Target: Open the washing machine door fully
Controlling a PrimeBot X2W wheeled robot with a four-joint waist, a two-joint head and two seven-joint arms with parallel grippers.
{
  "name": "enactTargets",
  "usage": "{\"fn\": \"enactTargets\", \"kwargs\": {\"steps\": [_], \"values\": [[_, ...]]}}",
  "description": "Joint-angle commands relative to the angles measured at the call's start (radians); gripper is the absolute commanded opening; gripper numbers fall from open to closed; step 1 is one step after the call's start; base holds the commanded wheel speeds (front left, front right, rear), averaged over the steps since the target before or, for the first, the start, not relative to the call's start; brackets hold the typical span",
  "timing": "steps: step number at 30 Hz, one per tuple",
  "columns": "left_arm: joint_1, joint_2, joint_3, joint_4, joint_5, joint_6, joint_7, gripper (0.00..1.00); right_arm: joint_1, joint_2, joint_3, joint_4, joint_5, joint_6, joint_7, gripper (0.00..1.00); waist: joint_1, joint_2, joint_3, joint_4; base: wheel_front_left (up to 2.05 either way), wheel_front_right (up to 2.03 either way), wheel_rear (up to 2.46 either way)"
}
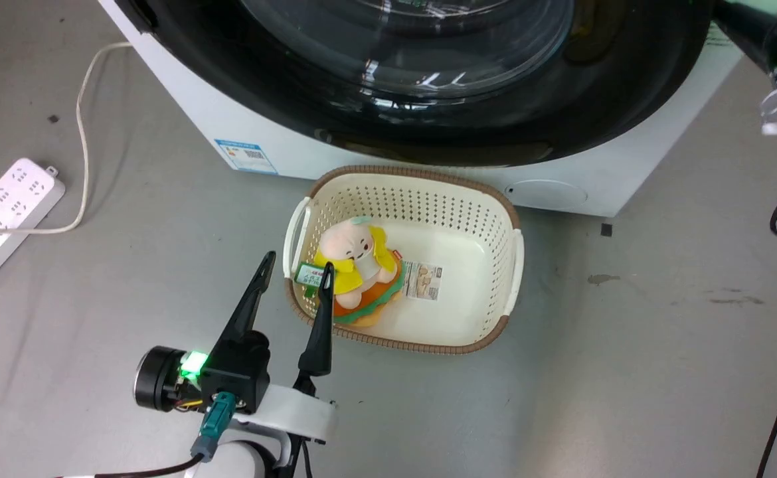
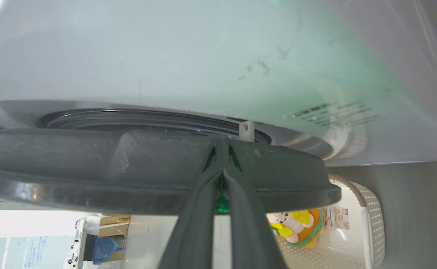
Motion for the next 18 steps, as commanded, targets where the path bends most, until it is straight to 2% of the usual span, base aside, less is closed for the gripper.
{"fn": "enactTargets", "kwargs": {"steps": [1,10,18], "values": [[-0.021,0.002,-0.007,-0.006,-0.006,0.007,-0.012,1.0,-0.058,-0.01,-0.02,0.037,0.026,0.001,0.027,0.0,-0.0001,-0.0001,0.013,0.009,0.0,0.0,0.0],[-0.039,0.002,-0.025,-0.004,-0.01,0.015,-0.03,1.0,-0.136,-0.031,-0.064,0.143,0.053,0.001,0.116,0.0,-0.0001,-0.0001,0.039,0.032,0.0,0.0,0.0],[-0.038,0.007,-0.028,0.003,-0.01,0.021,-0.045,1.0,-0.116,-0.034,-0.072,0.205,0.066,0.001,0.208,0.0,-0.0001,-0.0001,0.003,0.03,0.0,0.0,0.0]]}}
